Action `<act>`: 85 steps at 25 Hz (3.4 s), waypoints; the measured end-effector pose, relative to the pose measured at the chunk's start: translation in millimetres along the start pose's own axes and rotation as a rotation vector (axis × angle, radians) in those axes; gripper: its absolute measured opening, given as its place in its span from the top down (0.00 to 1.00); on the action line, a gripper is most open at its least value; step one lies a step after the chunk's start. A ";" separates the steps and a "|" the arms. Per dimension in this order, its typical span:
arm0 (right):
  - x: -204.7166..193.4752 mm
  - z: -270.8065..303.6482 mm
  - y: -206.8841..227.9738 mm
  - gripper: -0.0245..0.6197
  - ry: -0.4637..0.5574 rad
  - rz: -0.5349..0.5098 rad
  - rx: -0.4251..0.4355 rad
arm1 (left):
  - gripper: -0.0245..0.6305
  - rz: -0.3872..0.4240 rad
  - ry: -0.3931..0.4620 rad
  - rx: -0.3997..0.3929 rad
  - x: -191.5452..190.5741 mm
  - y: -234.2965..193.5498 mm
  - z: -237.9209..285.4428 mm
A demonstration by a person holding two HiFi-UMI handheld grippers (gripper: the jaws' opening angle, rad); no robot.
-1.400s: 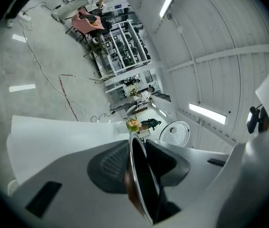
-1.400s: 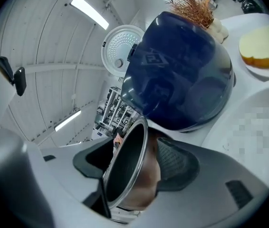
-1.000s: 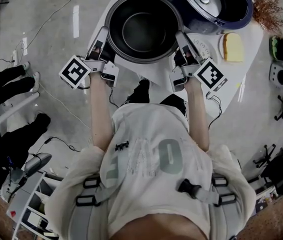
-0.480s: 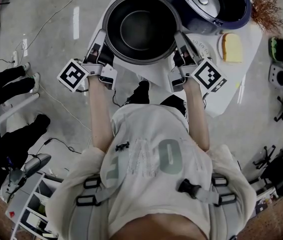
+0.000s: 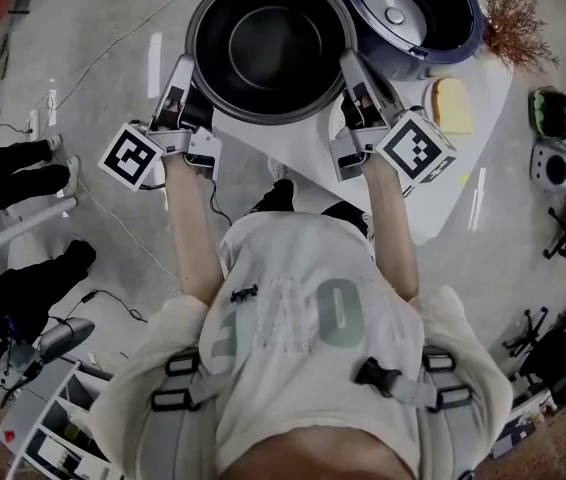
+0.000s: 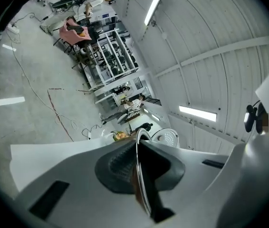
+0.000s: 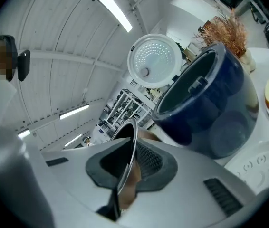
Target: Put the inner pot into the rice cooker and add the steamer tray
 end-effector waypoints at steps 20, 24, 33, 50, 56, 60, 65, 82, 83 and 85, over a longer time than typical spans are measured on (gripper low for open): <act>149.9 -35.3 -74.1 0.90 0.275 -0.222 0.131 | 0.91 0.293 0.025 -0.317 20.3 172.3 68.5; 177.3 -57.1 -68.6 0.90 0.322 -0.241 0.108 | 0.91 0.293 -0.008 -0.363 0.1 195.2 86.2; 217.5 -99.2 -27.7 0.89 0.350 -0.259 0.005 | 0.90 0.357 -0.082 -0.405 -58.2 227.4 128.0; 234.2 -97.3 50.0 0.89 0.269 -0.185 -0.144 | 0.90 0.444 -0.187 -0.286 -110.8 202.6 192.3; 228.7 -87.8 67.1 0.89 0.238 -0.165 -0.171 | 0.90 0.465 -0.210 -0.243 -116.6 187.6 202.2; 225.0 -77.4 78.6 0.89 0.209 -0.160 -0.193 | 0.90 0.488 -0.230 -0.201 -118.2 174.5 209.2; 218.6 -61.5 89.4 0.89 0.168 -0.164 -0.224 | 0.90 0.512 -0.250 -0.159 -115.6 158.2 218.2; 208.9 -50.6 110.9 0.86 0.082 -0.266 -0.302 | 0.90 0.554 -0.298 -0.097 -128.2 130.4 231.1; 208.4 -50.3 112.2 0.86 0.081 -0.266 -0.305 | 0.90 0.562 -0.297 -0.095 -129.1 130.0 231.6; 208.2 -49.6 113.6 0.86 0.081 -0.270 -0.309 | 0.90 0.584 -0.296 -0.093 -130.6 130.9 232.6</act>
Point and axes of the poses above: the fingertips, and each gripper's own axes: z forward along the fingers, y to its right, x out of its top, the point moved 5 cm from there along -z, backward along the fingers, and after that the axes turned 5 degrees about y, right-handed, at the moved point
